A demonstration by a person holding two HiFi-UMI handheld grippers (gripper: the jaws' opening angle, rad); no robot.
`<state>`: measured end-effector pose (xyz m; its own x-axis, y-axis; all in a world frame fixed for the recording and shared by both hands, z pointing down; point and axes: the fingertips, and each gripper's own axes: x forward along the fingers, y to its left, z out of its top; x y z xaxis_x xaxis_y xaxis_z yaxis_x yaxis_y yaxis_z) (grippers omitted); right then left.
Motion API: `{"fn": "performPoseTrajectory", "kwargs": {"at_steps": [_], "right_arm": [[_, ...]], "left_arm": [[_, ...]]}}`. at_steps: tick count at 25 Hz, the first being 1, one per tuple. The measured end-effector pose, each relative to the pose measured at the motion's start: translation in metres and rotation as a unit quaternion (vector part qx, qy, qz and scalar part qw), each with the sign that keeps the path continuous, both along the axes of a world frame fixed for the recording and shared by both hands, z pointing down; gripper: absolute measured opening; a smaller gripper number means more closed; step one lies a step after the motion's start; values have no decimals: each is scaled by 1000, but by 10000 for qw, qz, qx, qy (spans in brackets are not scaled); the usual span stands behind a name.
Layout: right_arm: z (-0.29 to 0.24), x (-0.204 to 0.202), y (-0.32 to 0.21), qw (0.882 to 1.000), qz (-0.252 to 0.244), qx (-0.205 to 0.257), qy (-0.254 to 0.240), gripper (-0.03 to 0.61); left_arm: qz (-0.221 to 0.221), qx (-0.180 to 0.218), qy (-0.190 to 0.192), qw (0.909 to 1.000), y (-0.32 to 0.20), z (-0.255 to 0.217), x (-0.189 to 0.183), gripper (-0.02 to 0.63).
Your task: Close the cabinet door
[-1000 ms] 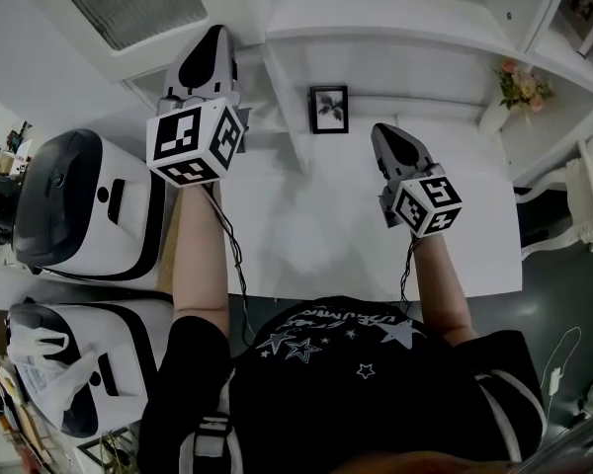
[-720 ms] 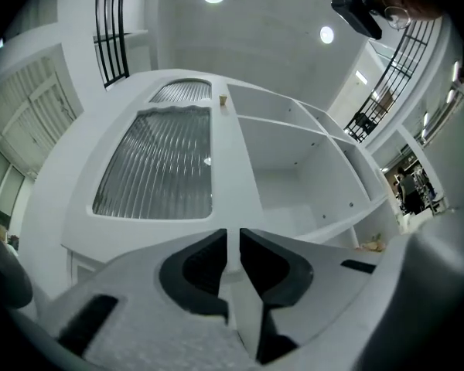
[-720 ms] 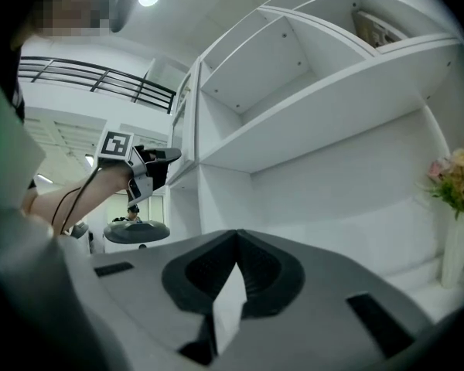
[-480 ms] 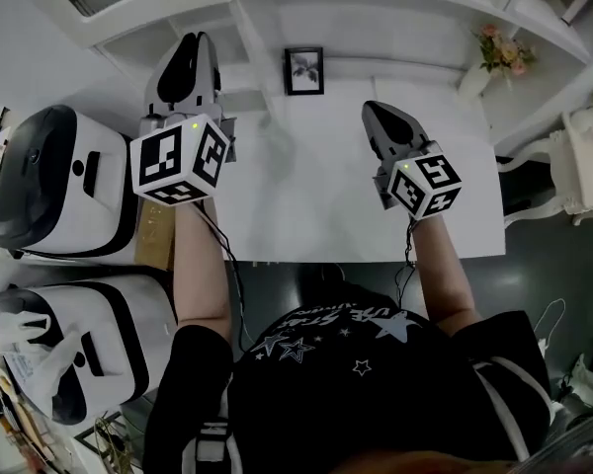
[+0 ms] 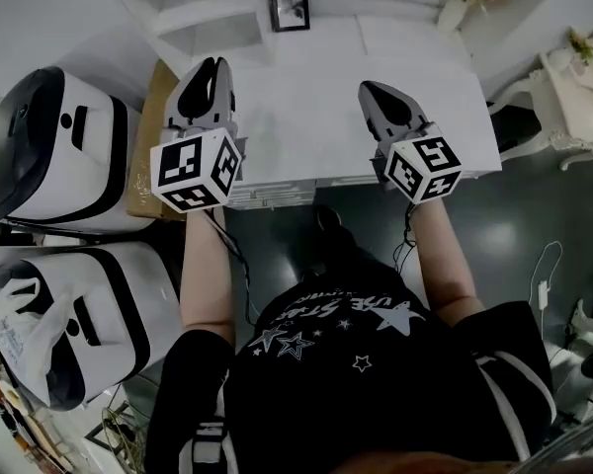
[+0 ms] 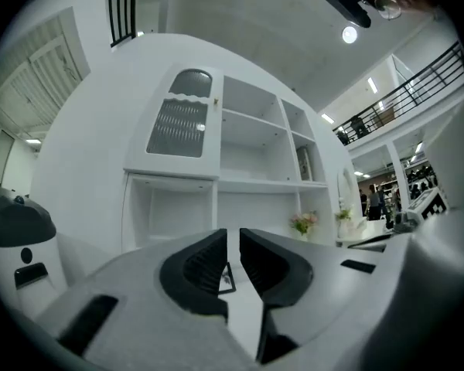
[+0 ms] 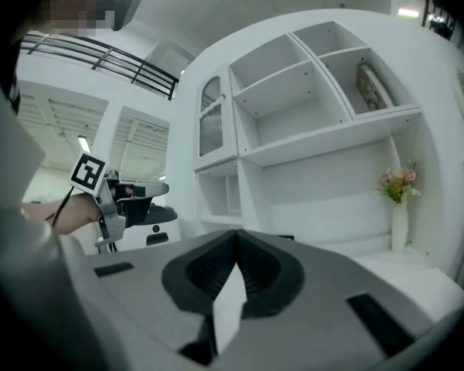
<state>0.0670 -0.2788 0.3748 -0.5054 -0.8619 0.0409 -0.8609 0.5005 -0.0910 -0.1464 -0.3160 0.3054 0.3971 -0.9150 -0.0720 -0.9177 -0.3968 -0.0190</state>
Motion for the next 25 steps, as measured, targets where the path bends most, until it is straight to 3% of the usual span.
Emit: {"fn": "performPoseTrajectory", "kwargs": {"at_steps": [10, 17, 25], "right_arm": [[38, 18, 146, 9964, 628, -559, 147, 5], [46, 30, 195, 9960, 536, -655, 282, 5], [52, 87, 264, 9956, 467, -773, 256, 5]], "left_arm": [[755, -841, 87, 9936, 125, 94, 28, 17], [1087, -1186, -194, 9868, 195, 134, 65, 9], [1070, -1451, -369, 9829, 270, 149, 128, 9]]}}
